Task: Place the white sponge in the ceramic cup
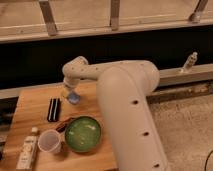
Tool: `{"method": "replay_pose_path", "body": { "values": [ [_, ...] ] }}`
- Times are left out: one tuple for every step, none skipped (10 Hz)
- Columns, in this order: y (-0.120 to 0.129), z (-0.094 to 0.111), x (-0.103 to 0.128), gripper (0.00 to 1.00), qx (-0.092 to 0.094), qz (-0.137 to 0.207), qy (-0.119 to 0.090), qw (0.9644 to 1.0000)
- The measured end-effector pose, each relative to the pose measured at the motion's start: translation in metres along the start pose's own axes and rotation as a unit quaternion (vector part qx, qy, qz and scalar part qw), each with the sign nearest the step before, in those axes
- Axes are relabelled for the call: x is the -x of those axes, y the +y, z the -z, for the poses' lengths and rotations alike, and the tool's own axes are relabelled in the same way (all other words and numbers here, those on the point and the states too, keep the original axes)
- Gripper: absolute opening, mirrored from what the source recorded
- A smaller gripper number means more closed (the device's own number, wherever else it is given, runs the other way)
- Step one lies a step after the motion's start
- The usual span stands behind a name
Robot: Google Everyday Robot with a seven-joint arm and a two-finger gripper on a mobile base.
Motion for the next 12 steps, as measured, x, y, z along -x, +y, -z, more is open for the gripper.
{"method": "replay_pose_path", "body": {
  "values": [
    [-0.010, 0.013, -0.002, 0.20, -0.004, -0.010, -0.046, 0.9989],
    [-0.016, 0.023, -0.006, 0.20, -0.005, -0.020, -0.080, 0.9966],
    [-0.018, 0.032, -0.010, 0.20, -0.002, -0.030, -0.116, 0.9927],
    [-0.017, 0.039, -0.011, 0.20, 0.001, -0.036, -0.142, 0.9893],
    [-0.015, 0.047, -0.008, 0.20, 0.003, -0.036, -0.158, 0.9868],
    [-0.014, 0.058, -0.005, 0.20, 0.003, -0.034, -0.172, 0.9846],
    [-0.009, 0.071, 0.004, 0.20, 0.003, -0.027, -0.187, 0.9821],
    [-0.002, 0.079, 0.010, 0.20, 0.006, -0.019, -0.198, 0.9800],
    [0.007, 0.089, 0.016, 0.20, 0.007, -0.010, -0.209, 0.9779],
    [0.019, 0.097, 0.021, 0.20, 0.009, -0.001, -0.215, 0.9765],
    [0.034, 0.104, 0.026, 0.20, 0.012, 0.005, -0.218, 0.9760],
    [0.049, 0.112, 0.028, 0.20, 0.016, 0.006, -0.216, 0.9763]
  ]
}}
